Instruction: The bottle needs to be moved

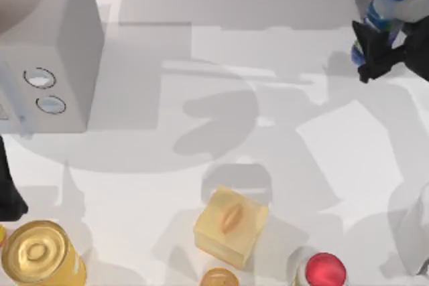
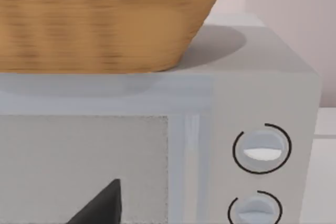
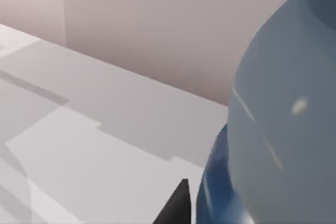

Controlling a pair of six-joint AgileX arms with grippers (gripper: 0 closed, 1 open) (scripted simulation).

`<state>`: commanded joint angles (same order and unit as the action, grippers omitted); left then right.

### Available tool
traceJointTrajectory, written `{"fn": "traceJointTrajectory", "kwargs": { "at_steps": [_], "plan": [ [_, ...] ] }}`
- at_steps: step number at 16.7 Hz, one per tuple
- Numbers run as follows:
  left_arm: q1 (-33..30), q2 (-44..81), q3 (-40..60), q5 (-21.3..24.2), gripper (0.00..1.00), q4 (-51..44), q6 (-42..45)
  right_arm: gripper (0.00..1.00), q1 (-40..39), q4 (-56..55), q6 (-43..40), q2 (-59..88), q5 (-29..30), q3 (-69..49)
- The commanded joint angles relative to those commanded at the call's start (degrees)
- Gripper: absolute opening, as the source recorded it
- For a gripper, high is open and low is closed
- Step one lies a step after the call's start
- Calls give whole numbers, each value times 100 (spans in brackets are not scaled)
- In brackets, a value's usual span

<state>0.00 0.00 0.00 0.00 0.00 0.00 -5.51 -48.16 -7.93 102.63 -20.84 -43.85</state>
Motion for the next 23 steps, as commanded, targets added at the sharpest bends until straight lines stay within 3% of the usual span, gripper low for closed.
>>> {"fn": "traceJointTrajectory", "kwargs": {
  "at_steps": [10, 18, 23],
  "plan": [
    [0, 0, 0, 0, 100, 0, 0, 0, 2534, -393, 231, -1070, 166, 2055],
    [0, 0, 0, 0, 100, 0, 0, 0, 2718, -418, 254, -1046, 171, 2330],
    [0, 0, 0, 0, 100, 0, 0, 0, 2614, -929, 295, -234, 299, 1994]
  ]
}}
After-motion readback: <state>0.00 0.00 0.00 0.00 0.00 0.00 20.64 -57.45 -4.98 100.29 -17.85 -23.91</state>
